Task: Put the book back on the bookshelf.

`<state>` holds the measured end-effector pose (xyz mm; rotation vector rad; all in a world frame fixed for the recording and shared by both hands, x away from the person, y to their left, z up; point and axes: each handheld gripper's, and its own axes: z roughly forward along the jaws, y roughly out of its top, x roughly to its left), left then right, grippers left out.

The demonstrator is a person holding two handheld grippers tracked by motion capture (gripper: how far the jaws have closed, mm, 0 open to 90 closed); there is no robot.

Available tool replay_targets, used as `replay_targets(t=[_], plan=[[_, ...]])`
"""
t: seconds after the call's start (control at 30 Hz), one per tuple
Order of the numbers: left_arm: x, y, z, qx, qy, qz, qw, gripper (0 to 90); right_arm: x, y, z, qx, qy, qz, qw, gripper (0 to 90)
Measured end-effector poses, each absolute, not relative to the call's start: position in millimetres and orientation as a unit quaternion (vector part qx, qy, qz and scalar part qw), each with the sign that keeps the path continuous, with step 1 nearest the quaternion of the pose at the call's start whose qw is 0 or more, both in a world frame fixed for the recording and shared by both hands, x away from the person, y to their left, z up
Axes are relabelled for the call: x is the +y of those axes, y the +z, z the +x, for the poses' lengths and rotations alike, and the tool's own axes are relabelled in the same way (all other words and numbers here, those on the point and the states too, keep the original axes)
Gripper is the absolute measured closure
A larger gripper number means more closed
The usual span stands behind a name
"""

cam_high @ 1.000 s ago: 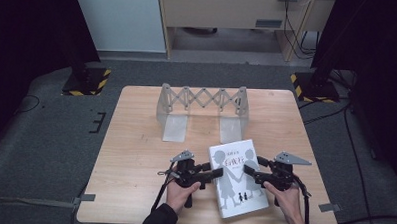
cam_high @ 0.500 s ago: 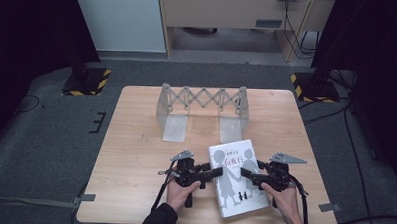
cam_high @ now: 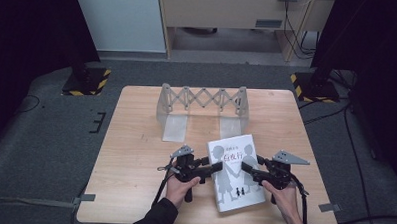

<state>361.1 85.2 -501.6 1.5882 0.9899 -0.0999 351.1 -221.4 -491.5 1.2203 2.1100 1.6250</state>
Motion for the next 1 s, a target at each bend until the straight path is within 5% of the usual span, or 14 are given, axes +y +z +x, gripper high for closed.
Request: replay_targets(t=[0.8, 1.0], plan=[[76.4, -507.2, 373.5, 0.424, -0.074, 0.667, 0.608, 39.3, -228.0, -495.5, 352.2, 0.705, 0.556, 0.431, 0.093, 39.6], [77.2, -504.3, 370.7, 0.422, -0.074, 0.663, 0.613, 41.7, -237.4, -501.5, 342.7, 0.72, 0.54, 0.43, 0.071, 30.1]])
